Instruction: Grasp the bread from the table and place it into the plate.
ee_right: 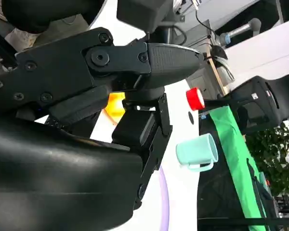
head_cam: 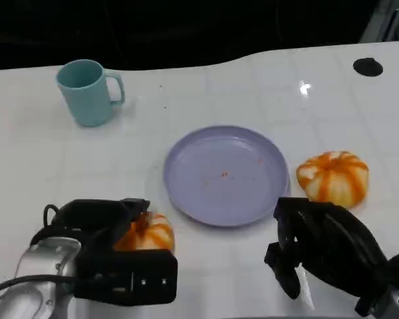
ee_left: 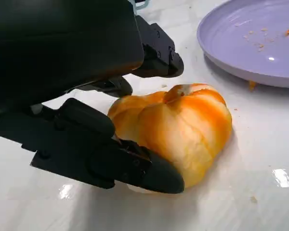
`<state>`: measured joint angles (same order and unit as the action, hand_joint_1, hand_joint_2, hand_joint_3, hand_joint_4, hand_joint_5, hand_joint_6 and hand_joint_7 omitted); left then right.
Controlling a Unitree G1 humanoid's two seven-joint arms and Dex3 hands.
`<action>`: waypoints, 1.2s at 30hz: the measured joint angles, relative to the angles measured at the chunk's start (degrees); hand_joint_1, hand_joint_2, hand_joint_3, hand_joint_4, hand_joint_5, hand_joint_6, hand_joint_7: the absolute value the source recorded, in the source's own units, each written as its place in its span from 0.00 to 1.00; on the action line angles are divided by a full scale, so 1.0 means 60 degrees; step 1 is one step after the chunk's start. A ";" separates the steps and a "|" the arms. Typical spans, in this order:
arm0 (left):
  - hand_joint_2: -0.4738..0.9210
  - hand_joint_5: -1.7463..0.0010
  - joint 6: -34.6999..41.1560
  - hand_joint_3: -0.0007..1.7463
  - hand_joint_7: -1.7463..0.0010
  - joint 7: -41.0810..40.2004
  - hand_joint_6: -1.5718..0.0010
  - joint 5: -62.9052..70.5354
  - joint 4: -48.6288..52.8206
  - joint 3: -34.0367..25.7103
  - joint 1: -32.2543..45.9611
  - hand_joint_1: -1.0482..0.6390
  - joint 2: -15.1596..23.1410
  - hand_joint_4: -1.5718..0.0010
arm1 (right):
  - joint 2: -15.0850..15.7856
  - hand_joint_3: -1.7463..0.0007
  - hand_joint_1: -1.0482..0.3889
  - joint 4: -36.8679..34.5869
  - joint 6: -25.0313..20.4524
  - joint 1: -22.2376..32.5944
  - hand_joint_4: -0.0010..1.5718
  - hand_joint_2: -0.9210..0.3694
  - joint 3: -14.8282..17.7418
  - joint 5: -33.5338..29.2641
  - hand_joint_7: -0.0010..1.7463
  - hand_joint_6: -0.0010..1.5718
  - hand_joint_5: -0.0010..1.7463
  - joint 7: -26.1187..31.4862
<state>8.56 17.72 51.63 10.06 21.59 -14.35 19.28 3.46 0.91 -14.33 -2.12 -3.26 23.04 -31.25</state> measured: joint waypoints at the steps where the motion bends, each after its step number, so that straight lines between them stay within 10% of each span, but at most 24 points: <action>1: 1.00 0.88 -0.0029 0.02 0.99 -0.0104 0.84 -0.0075 0.0200 0.0046 -0.0100 0.18 -0.0013 0.81 | 0.0000 0.76 0.06 0.0011 0.0000 0.0003 0.82 0.00 0.0001 0.0000 0.86 0.69 0.91 0.0000; 9: 1.00 0.82 -0.0631 0.01 0.96 -0.1069 0.66 -0.0919 0.1333 0.0043 -0.0420 0.35 -0.0033 0.61 | 0.0001 0.76 0.06 0.0049 -0.0003 0.0009 0.82 0.00 0.0009 0.0007 0.86 0.69 0.91 -0.0014; 11: 1.00 0.44 -0.0914 0.10 0.92 -0.1456 0.40 -0.1194 0.1571 -0.0065 -0.0448 0.46 -0.0031 0.51 | 0.0001 0.76 0.06 0.0082 -0.0015 0.0011 0.82 0.00 0.0012 0.0010 0.86 0.70 0.91 -0.0009; 15: 0.98 0.30 -0.2174 0.20 0.88 -0.2835 0.19 -0.1525 0.2320 -0.0162 -0.0492 0.48 0.0121 0.43 | 0.0002 0.76 0.06 0.0125 -0.0027 0.0025 0.82 0.00 0.0012 0.0008 0.86 0.69 0.91 0.0032; 16: 0.97 0.20 -0.2354 0.23 0.79 -0.3034 0.20 -0.1569 0.2428 -0.0163 -0.0493 0.48 0.0157 0.45 | 0.0003 0.76 0.06 0.0135 -0.0027 0.0031 0.82 0.00 0.0012 0.0005 0.86 0.69 0.91 0.0046; 18: 0.97 0.04 -0.2567 0.24 0.24 -0.3366 0.46 -0.1540 0.2571 -0.0126 -0.0505 0.49 0.0224 0.47 | 0.0003 0.76 0.06 0.0149 -0.0027 0.0035 0.82 0.00 0.0011 0.0005 0.86 0.69 0.91 0.0058; 20: 0.99 0.01 -0.2672 0.25 0.05 -0.3791 0.56 -0.1319 0.2675 -0.0003 -0.0519 0.48 0.0307 0.48 | 0.0003 0.76 0.06 0.0155 -0.0027 0.0037 0.82 0.00 0.0011 0.0007 0.87 0.69 0.91 0.0058; 36: 1.00 0.00 -0.2171 0.22 0.05 -0.3900 0.58 -0.0866 0.1810 0.0182 -0.0288 0.50 0.0795 0.49 | 0.0004 0.75 0.06 0.0250 -0.0034 0.0067 0.82 0.00 0.0022 0.0019 0.87 0.69 0.91 0.0100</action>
<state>-4.46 -5.68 46.43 20.92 22.68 -16.08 24.05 3.48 2.41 -14.54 -1.72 -3.13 23.15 -30.65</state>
